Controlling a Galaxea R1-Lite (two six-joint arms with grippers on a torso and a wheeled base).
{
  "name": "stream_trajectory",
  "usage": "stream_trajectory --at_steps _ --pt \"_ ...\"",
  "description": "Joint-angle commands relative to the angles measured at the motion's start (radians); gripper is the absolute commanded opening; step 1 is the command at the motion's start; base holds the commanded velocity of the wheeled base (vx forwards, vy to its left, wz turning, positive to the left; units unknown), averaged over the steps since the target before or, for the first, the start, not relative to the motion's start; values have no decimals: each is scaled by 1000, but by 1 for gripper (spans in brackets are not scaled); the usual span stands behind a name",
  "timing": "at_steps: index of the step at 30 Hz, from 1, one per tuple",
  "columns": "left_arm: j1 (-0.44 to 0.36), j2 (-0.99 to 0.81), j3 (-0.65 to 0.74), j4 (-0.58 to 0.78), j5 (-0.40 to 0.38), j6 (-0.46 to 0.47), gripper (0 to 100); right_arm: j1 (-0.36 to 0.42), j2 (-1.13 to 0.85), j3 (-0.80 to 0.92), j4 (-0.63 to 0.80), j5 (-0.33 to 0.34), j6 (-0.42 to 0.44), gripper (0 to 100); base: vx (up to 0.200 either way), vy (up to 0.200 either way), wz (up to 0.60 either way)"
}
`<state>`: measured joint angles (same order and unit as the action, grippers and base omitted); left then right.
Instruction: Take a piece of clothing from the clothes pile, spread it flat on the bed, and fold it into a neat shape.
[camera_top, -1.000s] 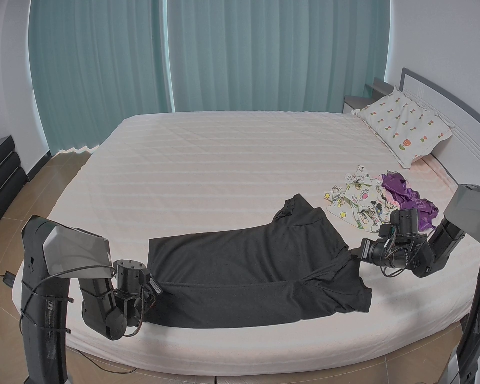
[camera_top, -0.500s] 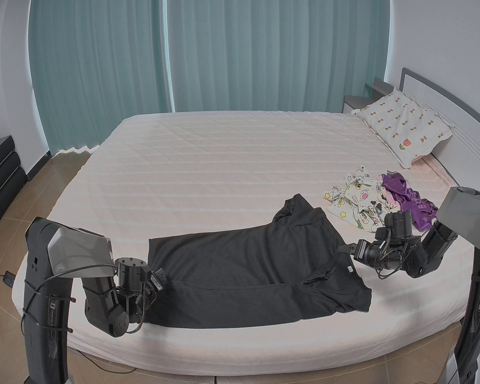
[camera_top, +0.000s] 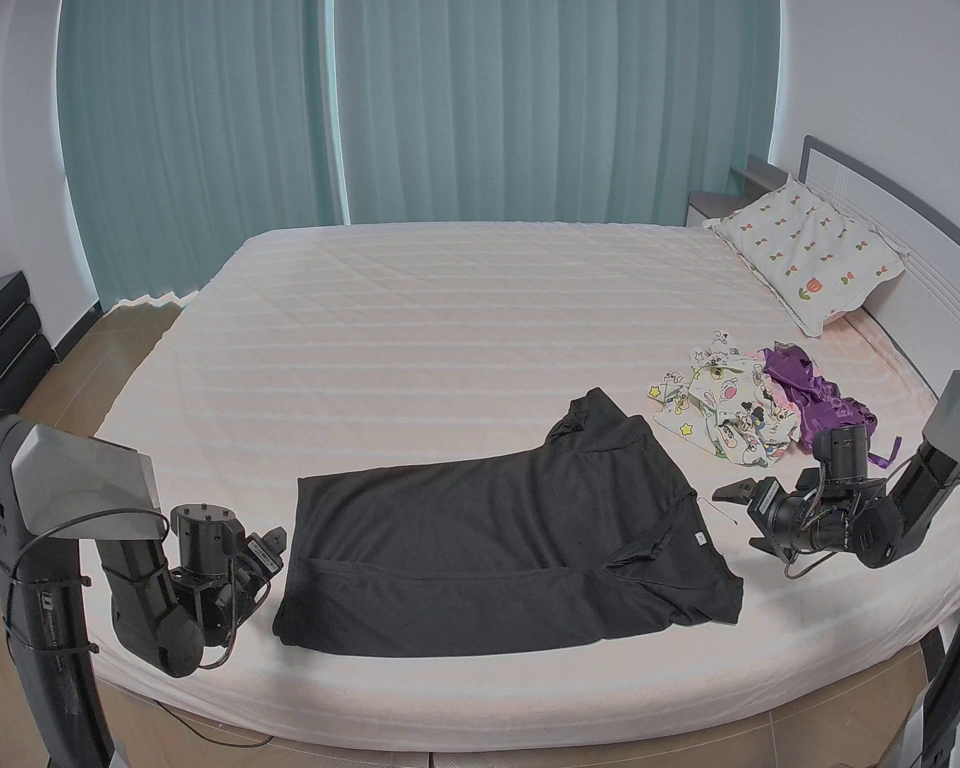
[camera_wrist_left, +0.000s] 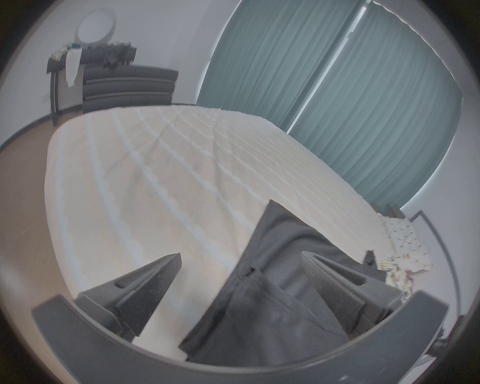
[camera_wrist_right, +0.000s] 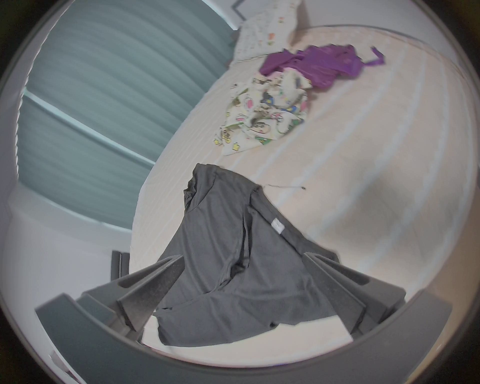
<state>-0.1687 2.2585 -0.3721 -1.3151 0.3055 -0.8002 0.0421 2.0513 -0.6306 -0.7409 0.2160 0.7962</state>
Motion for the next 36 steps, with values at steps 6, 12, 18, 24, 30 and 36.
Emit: stream_trajectory --at_steps 6,12,18,24,30,36 --pt "14 -126 107 -4 -143 -63 100 12 -103 123 -14 2 69 100 167 0 0" --pt "14 -117 127 -4 -149 -70 100 59 -11 120 -29 -3 74 100 200 0 0" --pt "8 -89 139 -4 -160 -89 100 111 139 101 -153 -59 74 100 33 0 0" --pt "2 -27 117 -4 -178 -93 100 166 274 69 -272 -152 66 100 0 0 0" --pt "-12 -7 104 -4 -186 -128 100 220 280 -37 -212 -158 69 100 0 0 0" --pt "-14 15 73 -3 -200 -129 100 234 294 -52 -178 -158 74 100 0 0 0"
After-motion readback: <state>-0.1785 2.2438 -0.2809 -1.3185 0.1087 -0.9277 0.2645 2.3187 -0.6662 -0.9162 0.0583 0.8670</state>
